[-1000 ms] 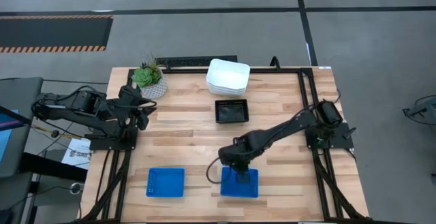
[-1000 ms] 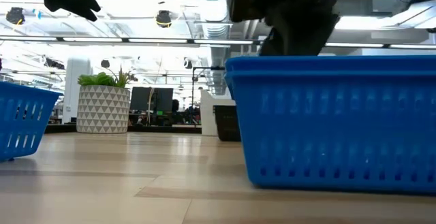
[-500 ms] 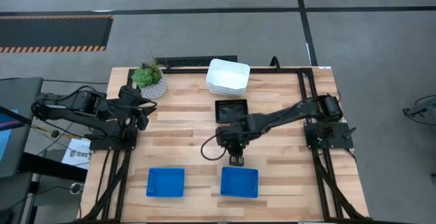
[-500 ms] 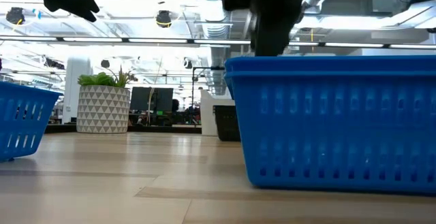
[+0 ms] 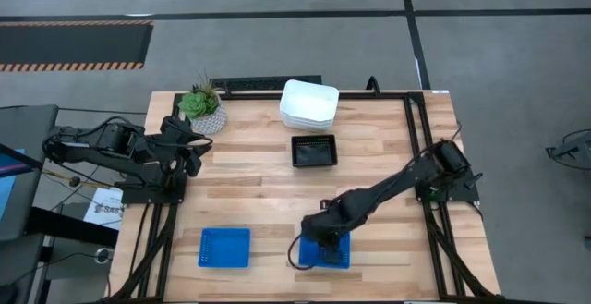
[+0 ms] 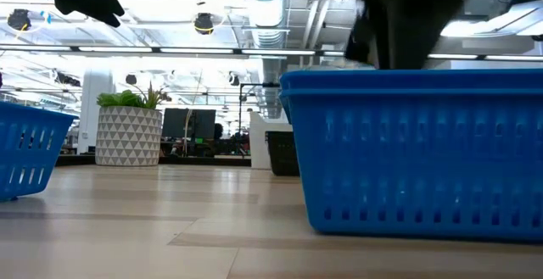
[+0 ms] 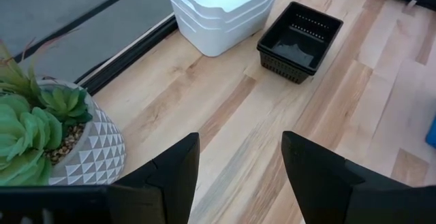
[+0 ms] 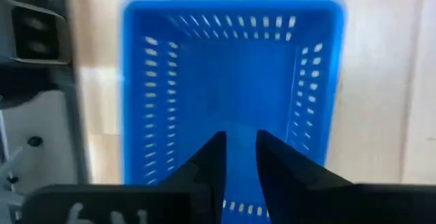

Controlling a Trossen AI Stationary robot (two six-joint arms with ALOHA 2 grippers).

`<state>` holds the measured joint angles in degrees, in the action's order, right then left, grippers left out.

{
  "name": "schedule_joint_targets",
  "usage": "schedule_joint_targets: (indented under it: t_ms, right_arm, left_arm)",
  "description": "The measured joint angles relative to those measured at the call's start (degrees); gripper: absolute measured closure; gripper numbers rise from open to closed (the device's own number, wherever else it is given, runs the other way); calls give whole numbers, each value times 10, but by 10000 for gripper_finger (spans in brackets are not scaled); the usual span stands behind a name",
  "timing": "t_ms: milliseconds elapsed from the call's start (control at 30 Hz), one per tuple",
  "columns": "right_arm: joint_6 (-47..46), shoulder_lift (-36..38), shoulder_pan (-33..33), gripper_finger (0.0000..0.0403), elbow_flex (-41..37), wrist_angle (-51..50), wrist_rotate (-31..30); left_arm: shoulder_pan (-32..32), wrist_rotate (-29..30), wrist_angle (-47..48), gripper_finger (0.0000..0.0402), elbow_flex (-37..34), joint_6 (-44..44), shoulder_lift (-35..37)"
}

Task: Stack baskets by color
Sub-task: Move the stacked blue bins

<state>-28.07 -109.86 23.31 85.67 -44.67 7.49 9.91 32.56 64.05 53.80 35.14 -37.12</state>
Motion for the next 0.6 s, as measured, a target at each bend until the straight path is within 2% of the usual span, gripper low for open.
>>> schedule_joint_targets:
  t_ms: [333,600]
  right_arm:
    - [30,-83,-23,326,-1,-18,2]
    - [92,-84,-82,329,0,-37,-22]
  left_arm:
    - [0,2,0,204,0,-5,0]
    - [0,2,0,204,0,-6,0]
